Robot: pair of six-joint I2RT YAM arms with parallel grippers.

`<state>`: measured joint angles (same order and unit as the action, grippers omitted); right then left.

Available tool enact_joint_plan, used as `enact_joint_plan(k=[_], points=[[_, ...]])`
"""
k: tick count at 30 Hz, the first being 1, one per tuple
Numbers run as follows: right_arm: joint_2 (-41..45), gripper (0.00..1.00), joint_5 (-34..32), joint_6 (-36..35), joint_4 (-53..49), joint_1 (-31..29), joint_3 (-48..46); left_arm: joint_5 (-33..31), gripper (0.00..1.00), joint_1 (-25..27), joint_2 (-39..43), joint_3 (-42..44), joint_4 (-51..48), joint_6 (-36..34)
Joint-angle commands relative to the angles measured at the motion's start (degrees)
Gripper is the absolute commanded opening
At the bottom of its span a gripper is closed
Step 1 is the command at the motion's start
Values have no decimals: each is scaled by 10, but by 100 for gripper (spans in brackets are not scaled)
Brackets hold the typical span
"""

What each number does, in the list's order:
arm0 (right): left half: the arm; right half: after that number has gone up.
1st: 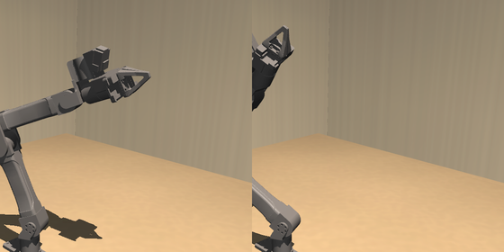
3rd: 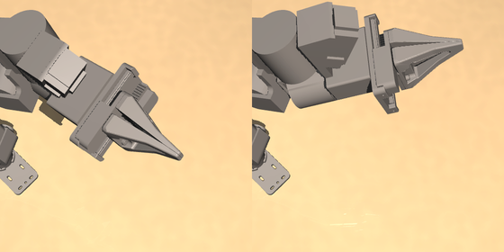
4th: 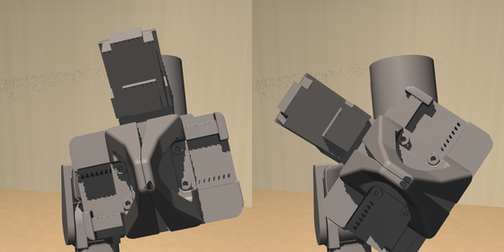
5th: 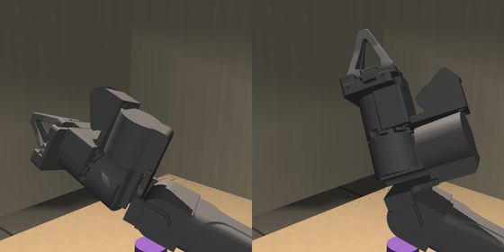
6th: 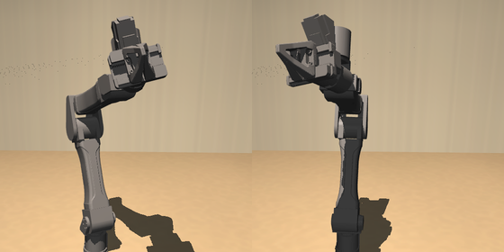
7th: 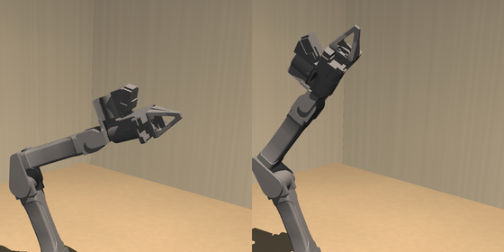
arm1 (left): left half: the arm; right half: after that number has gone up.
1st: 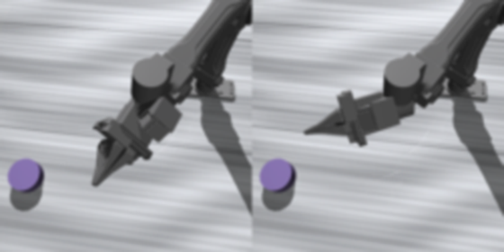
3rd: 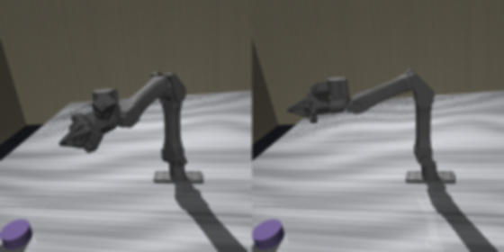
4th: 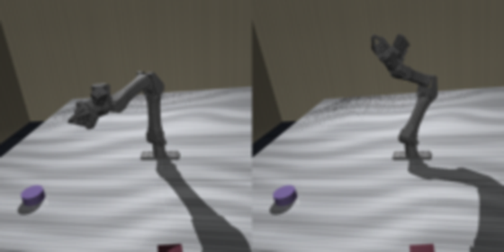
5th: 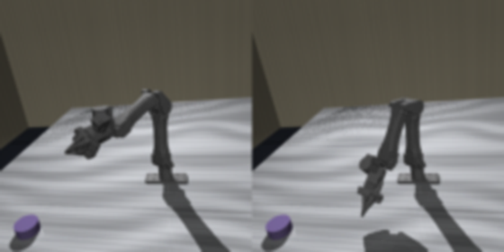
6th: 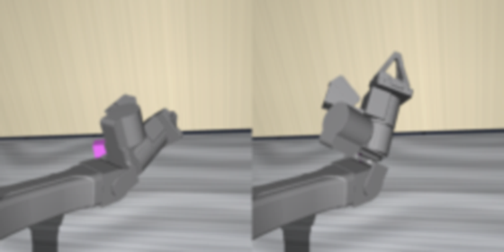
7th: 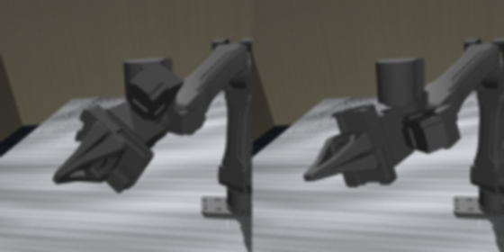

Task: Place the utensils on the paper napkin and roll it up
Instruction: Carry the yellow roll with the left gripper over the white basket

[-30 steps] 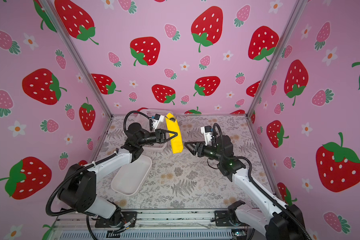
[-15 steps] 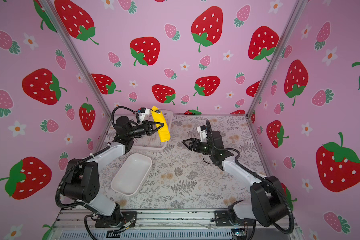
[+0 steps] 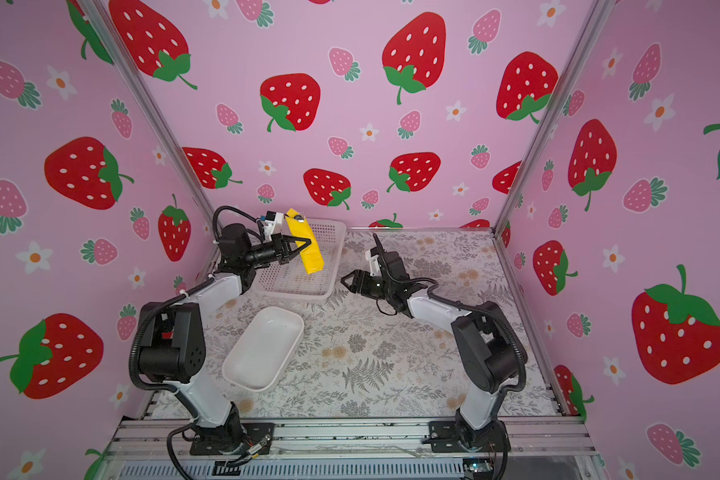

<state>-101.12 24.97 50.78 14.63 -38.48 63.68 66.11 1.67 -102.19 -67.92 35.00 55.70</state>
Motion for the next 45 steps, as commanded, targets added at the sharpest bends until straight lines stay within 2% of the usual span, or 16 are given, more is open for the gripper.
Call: enact_joint_plan(k=[1,5,12,17,22,24,25,29,33,37,40,42,45], points=[[-20,69,-41,15,-5,-14,31,29,7,-14,-9,-33,1,-15],[-60,70,-74,24,-19,-34,72,33,7,-19,-12,-30,-18,-34],[-146,71,-138,32,-107,-54,182,38,7,-25,-14,-33,-64,-74],[-183,72,-139,42,-117,-56,216,41,7,-26,-16,-32,-89,-95],[-224,72,-159,26,-181,-58,270,42,7,-26,-25,-38,-107,-106],[-232,71,-188,17,-227,-58,294,42,7,-26,-28,-40,-119,-114],[-230,71,-202,15,-236,-60,296,41,2,-26,-29,-40,-122,-117],[-203,70,-261,16,-260,-61,275,34,2,-24,-37,-51,-181,-161],[-179,69,-285,6,-275,-60,256,18,2,-17,-50,-67,-235,-197],[-153,69,-260,-12,-248,-60,233,6,1,-3,-68,-91,-292,-233],[-130,69,-254,-18,-235,-60,217,-17,1,16,-89,-146,-423,-328],[-110,70,-240,-29,-220,-60,204,-35,0,27,-103,-173,-474,-365],[-76,71,-238,-30,-202,-58,177,-44,0,30,-130,-198,-475,-355]])
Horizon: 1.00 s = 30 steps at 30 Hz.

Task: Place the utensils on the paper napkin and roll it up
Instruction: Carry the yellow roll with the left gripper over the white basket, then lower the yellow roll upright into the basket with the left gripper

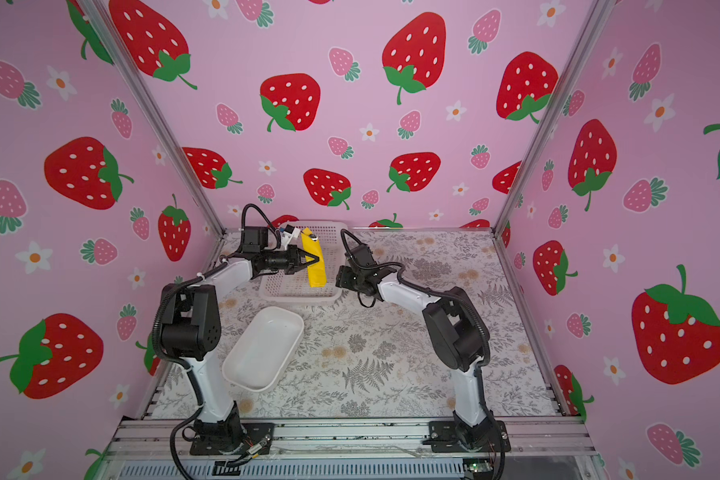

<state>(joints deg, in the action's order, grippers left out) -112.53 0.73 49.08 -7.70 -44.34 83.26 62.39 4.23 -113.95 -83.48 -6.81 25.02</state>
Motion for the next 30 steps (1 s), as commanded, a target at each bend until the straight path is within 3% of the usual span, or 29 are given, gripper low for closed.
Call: enact_joint_plan(k=[1,12,30], points=[[50,71,4,-13,28,2,-29,-11,0,5,-22,-53,-62,-48],[136,71,7,-1,58,12,-111,-16,0,16,-128,-157,-122,-73],[132,71,29,15,60,12,-124,-35,0,39,-244,-268,-178,-81]])
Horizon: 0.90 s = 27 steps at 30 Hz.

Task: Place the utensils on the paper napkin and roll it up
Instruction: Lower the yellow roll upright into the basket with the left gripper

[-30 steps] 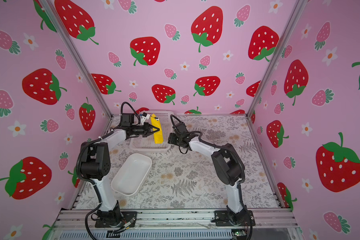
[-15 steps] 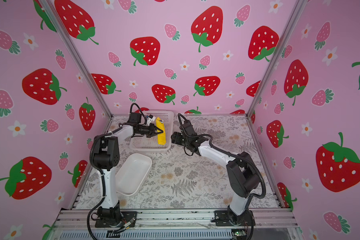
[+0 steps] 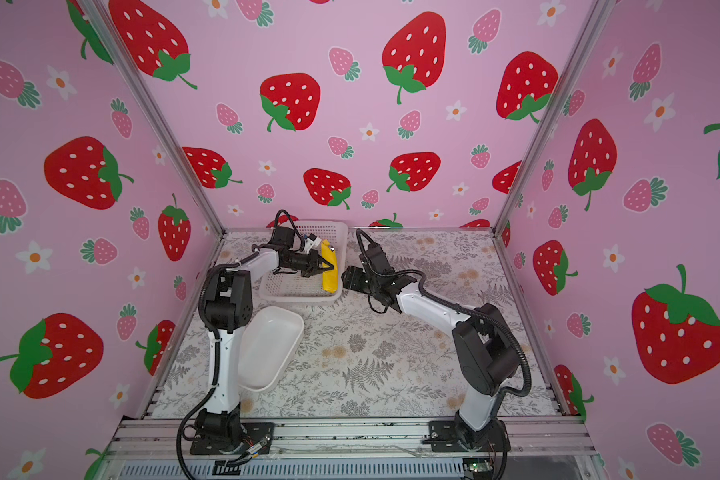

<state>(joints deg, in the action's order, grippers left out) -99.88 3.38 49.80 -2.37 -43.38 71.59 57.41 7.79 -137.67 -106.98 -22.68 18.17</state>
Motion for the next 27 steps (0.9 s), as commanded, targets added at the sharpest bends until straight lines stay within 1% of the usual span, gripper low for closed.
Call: enact_joint_plan(k=[1,19,27], points=[[6,71,3,8,5,1,-7,14,0,4,-11,-37,-21,-12],[-6,71,15,16,4,2,-2,21,0,9,-72,-81,-61,-17],[-11,71,20,20,2,2,3,8,2,11,-93,-95,-86,-23]])
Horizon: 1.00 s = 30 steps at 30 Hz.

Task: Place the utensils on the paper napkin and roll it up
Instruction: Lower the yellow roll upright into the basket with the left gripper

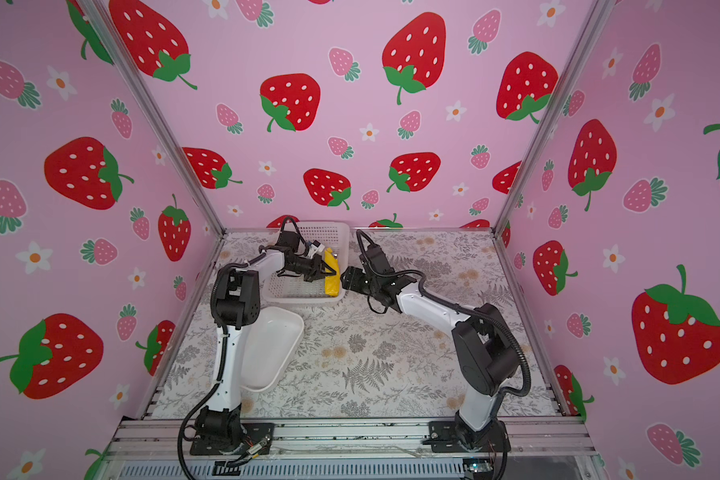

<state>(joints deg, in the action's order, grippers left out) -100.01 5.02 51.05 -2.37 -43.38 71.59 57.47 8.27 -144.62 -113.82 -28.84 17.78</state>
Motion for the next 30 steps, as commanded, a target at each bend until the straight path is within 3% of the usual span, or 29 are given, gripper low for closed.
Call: enact_joint_plan(k=[1,10,30], points=[[-11,71,4,7,2,2,4,7,2,5,-28,-32,-33,-21],[-15,71,9,8,-1,2,10,-12,5,11,-52,-68,-91,-46],[-5,71,6,6,-7,1,8,-153,38,24,-34,-93,-159,-58]])
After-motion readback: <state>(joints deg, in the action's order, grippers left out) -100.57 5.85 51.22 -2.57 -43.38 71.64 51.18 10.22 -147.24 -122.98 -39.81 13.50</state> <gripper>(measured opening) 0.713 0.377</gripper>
